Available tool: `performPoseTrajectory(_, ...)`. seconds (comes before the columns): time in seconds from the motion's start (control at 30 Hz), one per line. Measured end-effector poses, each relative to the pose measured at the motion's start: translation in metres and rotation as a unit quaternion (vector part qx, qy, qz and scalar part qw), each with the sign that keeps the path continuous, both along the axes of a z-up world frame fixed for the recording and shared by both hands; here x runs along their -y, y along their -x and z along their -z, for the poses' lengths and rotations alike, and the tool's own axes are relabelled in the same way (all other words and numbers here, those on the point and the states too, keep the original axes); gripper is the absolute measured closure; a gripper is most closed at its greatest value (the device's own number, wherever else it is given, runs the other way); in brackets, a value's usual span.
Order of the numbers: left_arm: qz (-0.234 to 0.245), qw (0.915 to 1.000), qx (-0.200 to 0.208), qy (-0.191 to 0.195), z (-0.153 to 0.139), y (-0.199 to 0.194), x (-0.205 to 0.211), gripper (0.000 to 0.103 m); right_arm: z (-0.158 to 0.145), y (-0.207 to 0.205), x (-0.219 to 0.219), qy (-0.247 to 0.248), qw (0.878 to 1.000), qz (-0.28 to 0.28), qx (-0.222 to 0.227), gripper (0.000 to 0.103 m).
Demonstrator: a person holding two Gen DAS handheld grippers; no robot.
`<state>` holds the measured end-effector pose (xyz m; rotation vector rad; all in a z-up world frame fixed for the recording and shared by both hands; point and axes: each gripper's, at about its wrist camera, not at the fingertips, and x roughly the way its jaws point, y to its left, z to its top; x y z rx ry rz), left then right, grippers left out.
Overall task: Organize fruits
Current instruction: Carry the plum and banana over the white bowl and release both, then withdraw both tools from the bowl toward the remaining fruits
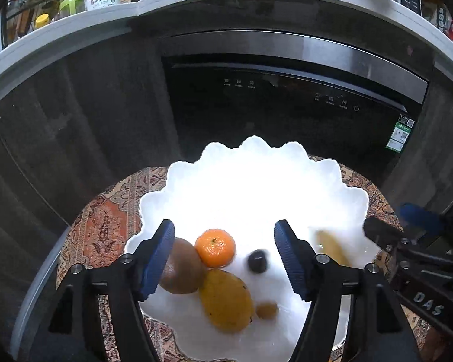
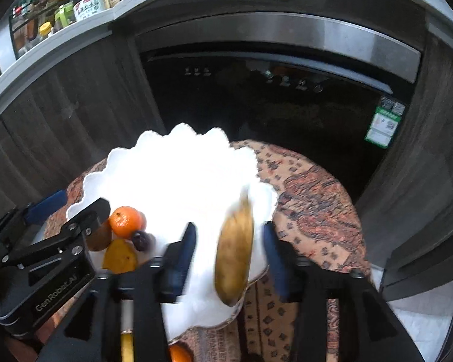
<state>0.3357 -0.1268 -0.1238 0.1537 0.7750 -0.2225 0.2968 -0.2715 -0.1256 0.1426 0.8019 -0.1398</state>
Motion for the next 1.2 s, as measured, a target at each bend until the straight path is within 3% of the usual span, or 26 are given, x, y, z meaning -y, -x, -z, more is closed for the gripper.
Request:
performPoseTrajectory(0.3,-0.02,0.9993,0.031,0.001,-0.025,0.021,-0.009,0.008,-0.019,0.019,0.002,0.008,1.0,0.022,0.015,0.027)
performPoseTrajectory(0.73,-0.027,0.9985,0.046,0.011,-0.053,0.069,-0.027,0.006,-0.058,0.069,-0.013,0.033,0.998,0.029,0.047,0.027)
performPoseTrajectory(1.2,-0.036,0.9982,0.045,0.014,-0.054,0.116,-0.051,0.004,-0.059,0.111,-0.036,0.036,0.998,0.025,0.053,0.027)
